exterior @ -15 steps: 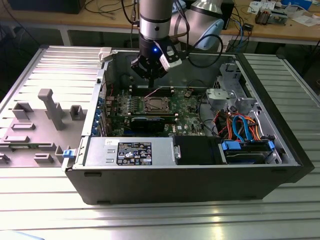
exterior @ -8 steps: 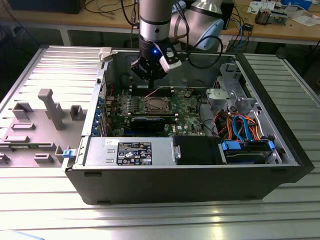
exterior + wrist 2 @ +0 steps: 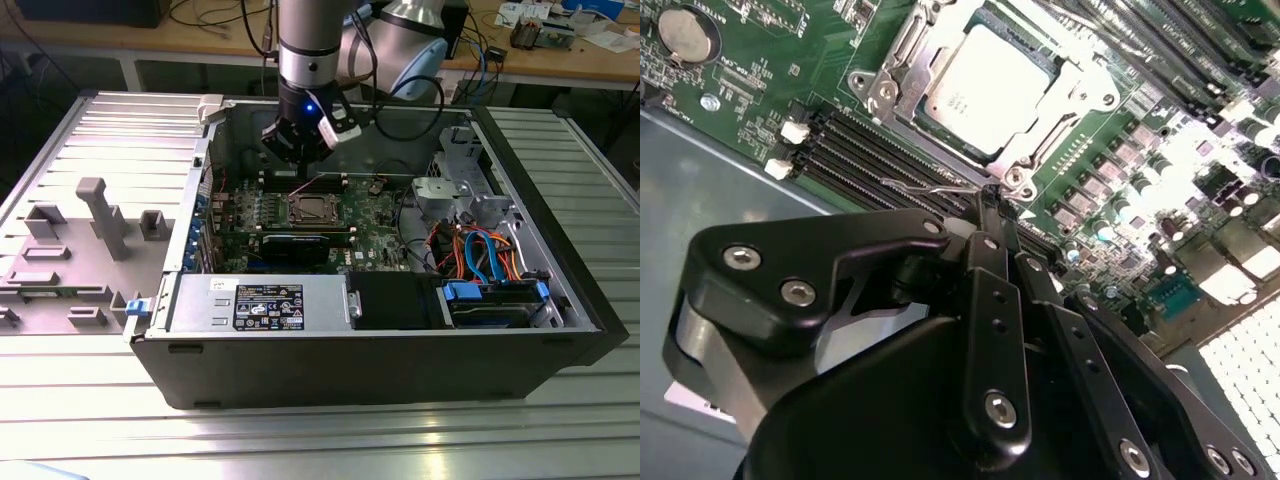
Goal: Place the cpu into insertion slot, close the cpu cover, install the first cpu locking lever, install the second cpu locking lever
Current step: 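Install the first cpu locking lever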
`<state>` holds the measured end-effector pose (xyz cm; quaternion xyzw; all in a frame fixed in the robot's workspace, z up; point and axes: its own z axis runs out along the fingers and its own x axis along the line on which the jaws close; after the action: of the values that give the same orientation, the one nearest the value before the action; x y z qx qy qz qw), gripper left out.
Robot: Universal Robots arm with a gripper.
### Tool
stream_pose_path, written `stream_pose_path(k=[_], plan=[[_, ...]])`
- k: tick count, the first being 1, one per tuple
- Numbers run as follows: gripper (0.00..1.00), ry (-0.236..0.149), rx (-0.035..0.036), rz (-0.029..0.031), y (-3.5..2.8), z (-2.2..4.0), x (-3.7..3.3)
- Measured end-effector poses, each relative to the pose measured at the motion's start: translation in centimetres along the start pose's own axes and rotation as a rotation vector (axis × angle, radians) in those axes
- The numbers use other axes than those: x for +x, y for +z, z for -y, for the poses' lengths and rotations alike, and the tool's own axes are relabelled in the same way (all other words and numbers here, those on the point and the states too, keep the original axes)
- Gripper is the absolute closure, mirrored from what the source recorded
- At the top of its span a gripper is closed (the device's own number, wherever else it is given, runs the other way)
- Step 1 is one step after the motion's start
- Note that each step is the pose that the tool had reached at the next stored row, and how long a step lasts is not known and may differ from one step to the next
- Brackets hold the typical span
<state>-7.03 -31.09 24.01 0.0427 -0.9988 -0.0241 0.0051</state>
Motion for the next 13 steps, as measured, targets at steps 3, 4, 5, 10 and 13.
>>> stream_pose_path(k=[3,4,5,10,13], plan=[[0.89,0.001,0.001,0.0001,0.36,-0.32,-0.01],[0.89,0.001,0.0014,0.0001,0.47,-0.37,0.0],[0.89,0.001,0.0019,0.0,0.55,-0.41,0.0],[0.89,0.001,0.0022,-0.0001,0.87,-0.41,-0.01],[0.89,0.001,0.0022,-0.0001,1.03,-0.4,-0.01]])
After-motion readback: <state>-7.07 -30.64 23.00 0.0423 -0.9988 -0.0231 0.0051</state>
